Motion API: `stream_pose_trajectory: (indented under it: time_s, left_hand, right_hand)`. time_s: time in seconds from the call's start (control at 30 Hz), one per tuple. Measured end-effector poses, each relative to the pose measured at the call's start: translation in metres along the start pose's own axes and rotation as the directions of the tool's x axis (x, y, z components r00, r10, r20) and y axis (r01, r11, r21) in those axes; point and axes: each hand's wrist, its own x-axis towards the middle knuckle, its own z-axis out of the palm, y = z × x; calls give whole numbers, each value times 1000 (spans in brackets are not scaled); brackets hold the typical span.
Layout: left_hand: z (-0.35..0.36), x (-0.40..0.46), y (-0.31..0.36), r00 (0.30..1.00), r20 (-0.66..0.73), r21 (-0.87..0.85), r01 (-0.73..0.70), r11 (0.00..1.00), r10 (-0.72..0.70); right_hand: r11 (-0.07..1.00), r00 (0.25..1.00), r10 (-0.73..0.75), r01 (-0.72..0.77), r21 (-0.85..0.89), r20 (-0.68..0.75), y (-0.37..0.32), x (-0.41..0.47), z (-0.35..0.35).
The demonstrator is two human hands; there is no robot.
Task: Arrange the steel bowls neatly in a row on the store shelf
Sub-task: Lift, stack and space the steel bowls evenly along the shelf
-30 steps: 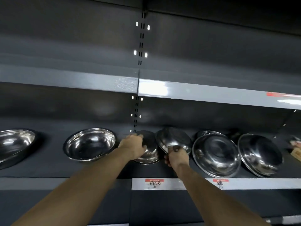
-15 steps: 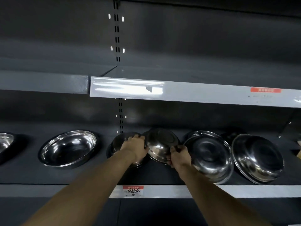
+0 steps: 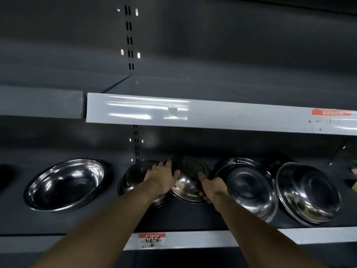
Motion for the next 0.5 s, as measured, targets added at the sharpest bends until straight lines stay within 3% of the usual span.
stream_pose_trajectory:
  time_s: [0.23,0.5]
  left_hand:
    - [1,2,4,995,-12,-218,99,971,-104]
    - [-15,-6,-7,973,-192,-288,66,955,-125]
  right_hand:
    - [996,999,-30,28,85,23,2,-5,4]
    - [964,988,-110,79,256,110,0,-20,13]
